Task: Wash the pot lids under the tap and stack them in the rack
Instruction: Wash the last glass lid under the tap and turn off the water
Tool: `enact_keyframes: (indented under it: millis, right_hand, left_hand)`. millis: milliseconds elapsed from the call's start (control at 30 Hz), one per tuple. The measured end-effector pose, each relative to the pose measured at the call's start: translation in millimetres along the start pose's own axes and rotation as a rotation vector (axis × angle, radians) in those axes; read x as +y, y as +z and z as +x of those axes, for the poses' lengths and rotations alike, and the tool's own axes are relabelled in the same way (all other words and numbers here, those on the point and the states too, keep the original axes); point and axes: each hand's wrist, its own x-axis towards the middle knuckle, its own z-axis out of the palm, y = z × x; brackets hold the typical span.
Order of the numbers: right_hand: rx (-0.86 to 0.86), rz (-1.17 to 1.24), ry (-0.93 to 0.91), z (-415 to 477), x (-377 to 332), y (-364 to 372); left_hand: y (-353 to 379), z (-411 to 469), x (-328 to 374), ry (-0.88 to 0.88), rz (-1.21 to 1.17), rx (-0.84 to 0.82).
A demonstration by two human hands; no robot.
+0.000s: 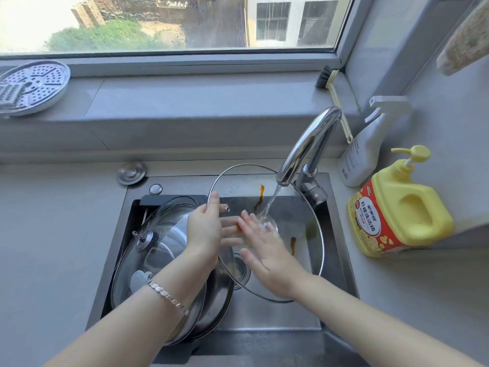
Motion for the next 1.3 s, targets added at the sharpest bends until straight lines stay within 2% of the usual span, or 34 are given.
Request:
enact_keyframes:
  millis: [100,133,233,300,367,533,667,833,1000,1167,1300]
  right_hand:
    - [0.074,-0.158,0.224,7,22,-11]
    - [0.069,-0.195,0.208,4,20,-12]
    - [-0.083,-0.232,-0.039,-9,1,2]
    - [-0.089,-0.262,-0.027,-12,7,0]
    - [-0.01,-0.28,0.073,-12,17,-7]
    - [-0.113,-0.276,-0.129,-25,3,0]
    - [-0.014,-0.314,0.066,-23,12,-19]
    - [-0.114,-0.325,0.029,-30,1,-15]
    - [0.043,-0.307,0.259,-13,21,-25]
    - [-0.007,-0.287,-0.06,-5,-21,-8]
    - [0.1,-0.329,0.168,5,0,-30]
  left_hand:
    - [-5,-7,-3,-0.008,-0.032,-0.008]
    - [-7,-8,-3,-0.006,-0.046,-0.007]
    - [-11,-10,-7,0.012,-0.062,0.01]
    - [-13,-11,-9,0.0,-0.092,0.01]
    - [-16,-11,-11,0.004,-0.108,0.002]
    - [-20,-12,-10,0.026,-0.147,-0.002]
    - [-21,-11,-8,0.05,-0.18,0.012]
    - [-23,-12,-10,0.044,-0.186,0.02]
    - [-20,-20,-16,0.022,-0.191,0.021]
    - [-21,-24,-21,-0.015,-0.175,-0.016]
    - [-25,-27,-17,-0.009,-0.191,-0.032]
